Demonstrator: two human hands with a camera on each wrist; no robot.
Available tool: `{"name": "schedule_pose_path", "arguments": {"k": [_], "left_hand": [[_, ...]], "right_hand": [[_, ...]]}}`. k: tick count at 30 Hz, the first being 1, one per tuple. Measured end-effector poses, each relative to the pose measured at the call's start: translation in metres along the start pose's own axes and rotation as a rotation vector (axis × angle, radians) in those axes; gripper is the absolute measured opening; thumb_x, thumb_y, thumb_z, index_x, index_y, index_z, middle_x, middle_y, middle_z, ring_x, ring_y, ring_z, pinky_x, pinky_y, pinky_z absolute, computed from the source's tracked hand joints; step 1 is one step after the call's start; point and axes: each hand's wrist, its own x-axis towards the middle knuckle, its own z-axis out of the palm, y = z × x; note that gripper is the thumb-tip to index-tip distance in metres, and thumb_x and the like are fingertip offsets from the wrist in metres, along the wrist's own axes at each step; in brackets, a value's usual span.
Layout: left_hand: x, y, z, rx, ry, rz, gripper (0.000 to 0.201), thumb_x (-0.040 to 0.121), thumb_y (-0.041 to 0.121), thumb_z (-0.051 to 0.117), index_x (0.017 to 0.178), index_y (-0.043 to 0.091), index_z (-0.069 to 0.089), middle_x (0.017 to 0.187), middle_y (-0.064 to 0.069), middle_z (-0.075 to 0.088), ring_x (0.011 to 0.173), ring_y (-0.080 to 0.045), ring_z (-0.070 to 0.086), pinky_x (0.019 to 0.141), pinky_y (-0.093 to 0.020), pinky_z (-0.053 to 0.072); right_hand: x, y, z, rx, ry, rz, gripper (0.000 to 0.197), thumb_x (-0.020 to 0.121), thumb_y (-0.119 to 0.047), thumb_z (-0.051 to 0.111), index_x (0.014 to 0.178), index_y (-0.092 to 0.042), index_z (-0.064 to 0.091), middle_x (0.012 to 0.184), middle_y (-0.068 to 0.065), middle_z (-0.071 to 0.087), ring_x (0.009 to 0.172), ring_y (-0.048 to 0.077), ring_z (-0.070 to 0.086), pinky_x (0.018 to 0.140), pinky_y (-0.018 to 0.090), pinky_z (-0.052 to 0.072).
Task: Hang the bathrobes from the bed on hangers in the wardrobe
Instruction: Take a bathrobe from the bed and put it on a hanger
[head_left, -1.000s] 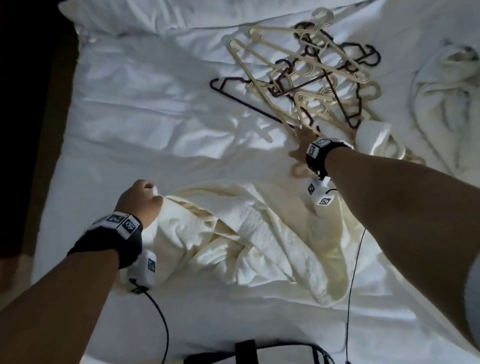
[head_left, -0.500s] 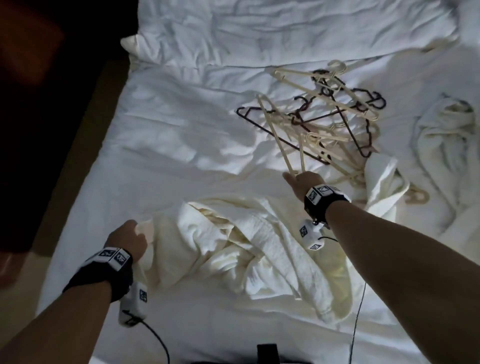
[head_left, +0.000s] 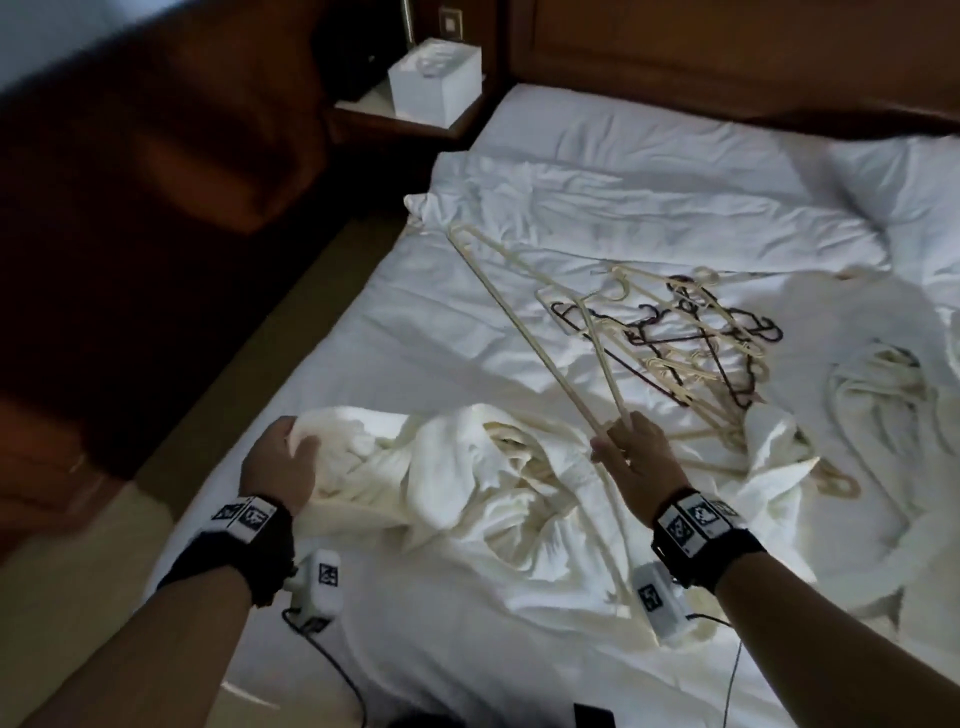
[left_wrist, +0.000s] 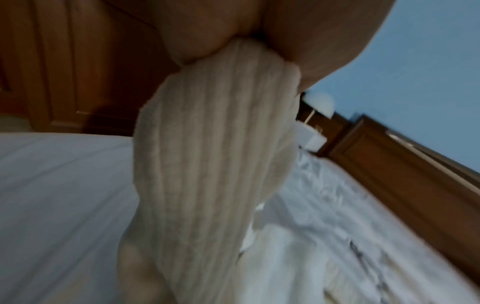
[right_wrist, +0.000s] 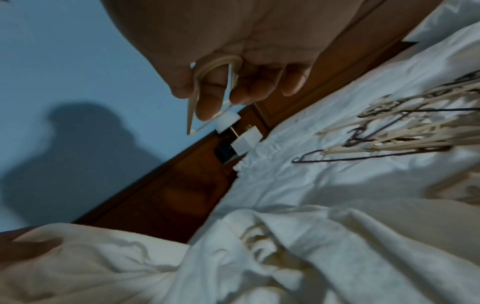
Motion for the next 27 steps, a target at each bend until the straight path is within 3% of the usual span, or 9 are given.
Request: {"name": "schedule_pose_path", "arguments": {"k": [3, 6, 8, 11, 14, 17, 20, 24, 27], "left_hand": [[-0.026, -0.001, -0.049, -0.126, 0.045, 0.054, 0.02, 0.093, 0.009, 0.058, 0.113, 0.007, 0.062, 0.104, -0.009, 0.06, 0.096, -0.026, 0.055, 0.083, -0.032, 0.04], [-0.053, -0.002, -0.084, -0.199, 0.047, 0.114, 0.021, 0.094, 0.005, 0.055, 0.112, 0.01, 0.063, 0.106, -0.003, 0.06, 0.096, -0.019, 0.053, 0.081, -0.025, 0.037], [-0.066, -0.013, -0.099, -0.262, 0.049, 0.132, 0.027, 0.092, 0.0, 0.052, 0.111, 0.016, 0.063, 0.11, 0.0, 0.061, 0.1, -0.017, 0.055, 0.084, -0.025, 0.039], [-0.083, -0.038, -0.11, -0.337, -0.025, 0.059, 0.038, 0.088, -0.008, 0.045, 0.105, 0.018, 0.066, 0.11, -0.002, 0.063, 0.104, -0.02, 0.057, 0.085, -0.028, 0.047], [-0.098, -0.065, -0.115, -0.374, -0.133, -0.115, 0.04, 0.085, -0.013, 0.042, 0.089, 0.012, 0.073, 0.104, -0.009, 0.066, 0.101, -0.029, 0.062, 0.073, -0.029, 0.052], [-0.113, -0.091, -0.115, -0.589, -0.167, -0.34, 0.037, 0.089, -0.011, 0.041, 0.094, 0.007, 0.073, 0.107, -0.021, 0.068, 0.087, -0.034, 0.065, 0.065, -0.034, 0.057], [-0.127, -0.105, -0.114, -0.933, -0.192, -0.484, 0.031, 0.09, -0.009, 0.04, 0.1, 0.002, 0.068, 0.11, -0.028, 0.066, 0.084, -0.035, 0.066, 0.068, -0.037, 0.057], [-0.137, -0.11, -0.115, -1.2, -0.303, -0.463, 0.032, 0.094, 0.017, 0.051, 0.117, -0.001, 0.064, 0.116, -0.026, 0.065, 0.106, -0.039, 0.061, 0.094, -0.047, 0.048], [-0.136, -0.102, -0.115, -1.11, -0.277, -0.356, 0.036, 0.099, 0.034, 0.047, 0.101, 0.006, 0.07, 0.102, -0.02, 0.07, 0.096, -0.034, 0.064, 0.089, -0.045, 0.051]], "right_hand": [[-0.015, -0.033, 0.002, 0.115, 0.012, 0.019, 0.023, 0.091, -0.038, 0.057, 0.099, -0.02, 0.069, 0.102, 0.001, 0.054, 0.085, 0.015, 0.057, 0.077, 0.028, 0.043], [-0.022, -0.071, 0.006, 0.129, -0.024, 0.033, 0.019, 0.088, -0.033, 0.065, 0.088, -0.015, 0.069, 0.097, 0.005, 0.057, 0.088, 0.023, 0.057, 0.076, 0.024, 0.034], [-0.031, -0.097, 0.011, 0.149, -0.048, 0.007, 0.015, 0.088, -0.027, 0.07, 0.075, -0.022, 0.064, 0.092, 0.006, 0.059, 0.086, 0.023, 0.057, 0.072, 0.023, 0.031], [-0.05, -0.13, 0.02, 0.163, -0.024, -0.12, 0.034, 0.089, -0.049, 0.058, 0.058, -0.034, 0.057, 0.081, -0.001, 0.057, 0.074, 0.008, 0.056, 0.067, 0.025, 0.034], [-0.065, -0.154, 0.028, 0.102, -0.03, -0.27, 0.049, 0.089, -0.056, 0.033, 0.058, -0.029, 0.059, 0.076, -0.005, 0.049, 0.068, 0.001, 0.053, 0.062, 0.018, 0.032], [-0.077, -0.162, 0.04, 0.139, -0.088, -0.371, 0.048, 0.09, -0.05, 0.037, 0.062, -0.024, 0.064, 0.077, -0.005, 0.049, 0.069, 0.008, 0.054, 0.063, 0.012, 0.035], [-0.088, -0.163, 0.052, 0.139, -0.197, -0.414, 0.043, 0.093, -0.047, 0.04, 0.065, -0.025, 0.066, 0.079, -0.001, 0.049, 0.067, 0.012, 0.053, 0.067, 0.024, 0.042], [-0.101, -0.159, 0.073, 0.181, -0.332, -0.458, 0.041, 0.092, -0.054, 0.038, 0.066, -0.033, 0.063, 0.084, -0.005, 0.049, 0.072, 0.01, 0.053, 0.071, 0.025, 0.042], [-0.104, -0.152, 0.095, 0.04, -0.441, -0.421, 0.04, 0.091, -0.058, 0.046, 0.071, -0.031, 0.068, 0.095, -0.013, 0.047, 0.076, 0.008, 0.056, 0.072, 0.022, 0.043]]}}
